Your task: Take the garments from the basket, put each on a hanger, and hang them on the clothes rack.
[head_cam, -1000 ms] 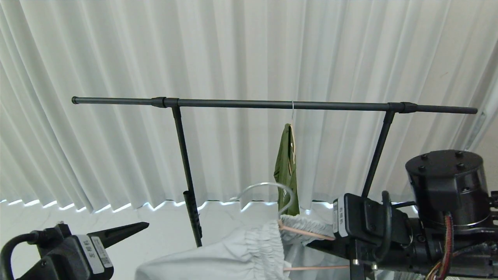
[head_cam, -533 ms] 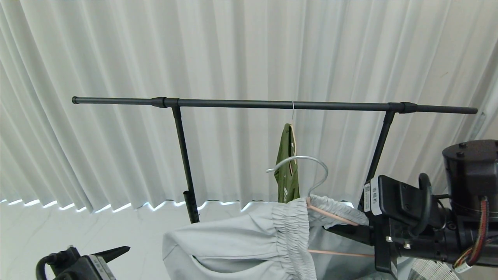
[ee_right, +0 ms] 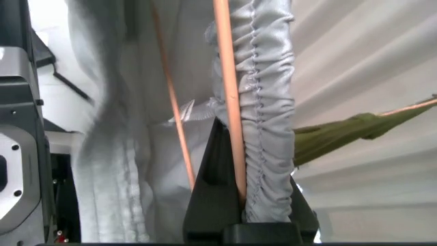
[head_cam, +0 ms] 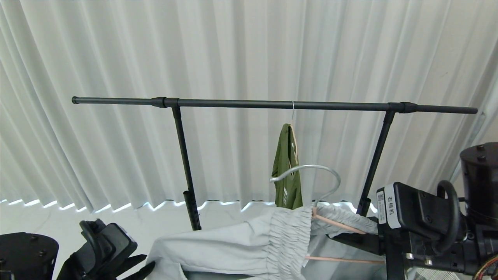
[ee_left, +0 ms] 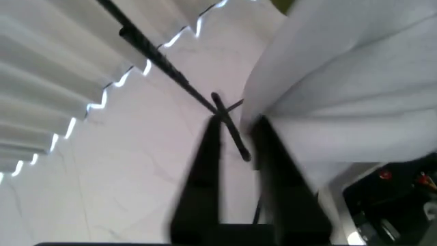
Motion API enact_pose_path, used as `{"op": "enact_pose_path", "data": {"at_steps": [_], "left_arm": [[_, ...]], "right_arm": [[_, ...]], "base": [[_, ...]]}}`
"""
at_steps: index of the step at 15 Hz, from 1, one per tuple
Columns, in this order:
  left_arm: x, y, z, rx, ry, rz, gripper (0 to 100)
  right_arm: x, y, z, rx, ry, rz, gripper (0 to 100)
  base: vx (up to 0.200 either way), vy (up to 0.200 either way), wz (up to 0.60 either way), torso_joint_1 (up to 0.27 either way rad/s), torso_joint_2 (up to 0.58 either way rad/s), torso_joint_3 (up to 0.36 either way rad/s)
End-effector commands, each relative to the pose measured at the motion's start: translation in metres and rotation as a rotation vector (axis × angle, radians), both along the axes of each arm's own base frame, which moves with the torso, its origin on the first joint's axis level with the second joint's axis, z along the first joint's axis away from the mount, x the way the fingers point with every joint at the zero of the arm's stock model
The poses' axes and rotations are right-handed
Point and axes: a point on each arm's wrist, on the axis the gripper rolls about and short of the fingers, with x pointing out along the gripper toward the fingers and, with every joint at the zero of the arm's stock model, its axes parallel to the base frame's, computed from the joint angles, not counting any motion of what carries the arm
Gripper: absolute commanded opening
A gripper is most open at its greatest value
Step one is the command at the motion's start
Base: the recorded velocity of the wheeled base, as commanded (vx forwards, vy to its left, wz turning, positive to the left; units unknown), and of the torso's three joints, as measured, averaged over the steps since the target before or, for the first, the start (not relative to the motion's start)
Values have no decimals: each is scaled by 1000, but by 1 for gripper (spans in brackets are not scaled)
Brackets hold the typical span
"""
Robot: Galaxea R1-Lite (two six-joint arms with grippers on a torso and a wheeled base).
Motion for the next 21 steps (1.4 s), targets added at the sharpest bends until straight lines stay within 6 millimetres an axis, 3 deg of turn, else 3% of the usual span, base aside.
{"op": "enact_pose_path", "data": {"at_steps": [1,4,8,12,17,21], "left_arm": [[5,12,-4,16,17,101,0],[6,24,-8,26,32,199,0],[1,26,-13,92,31,148,0],[2,26,-6,87,-17,142,0],[2,26,-5,72,-52,152,0],[2,27,-5,79,-56,154,0]], "right_arm": [[0,-8,-2,-9,4,-28,0],[-4,-21,-1,-32,24,-64,0],[-1,-30,3,-25,17,-113,0],[1,-65,1,-100,59,-385,0],[-31,-128,-2,-175,228,-710,0],[-52,-150,-8,-227,332,-888,0]], "base": [[0,0,0,0,0,0],[0,0,0,0,0,0],[0,0,0,0,0,0],[0,0,0,0,0,0],[0,0,0,0,0,0],[0,0,0,0,0,0]]}}
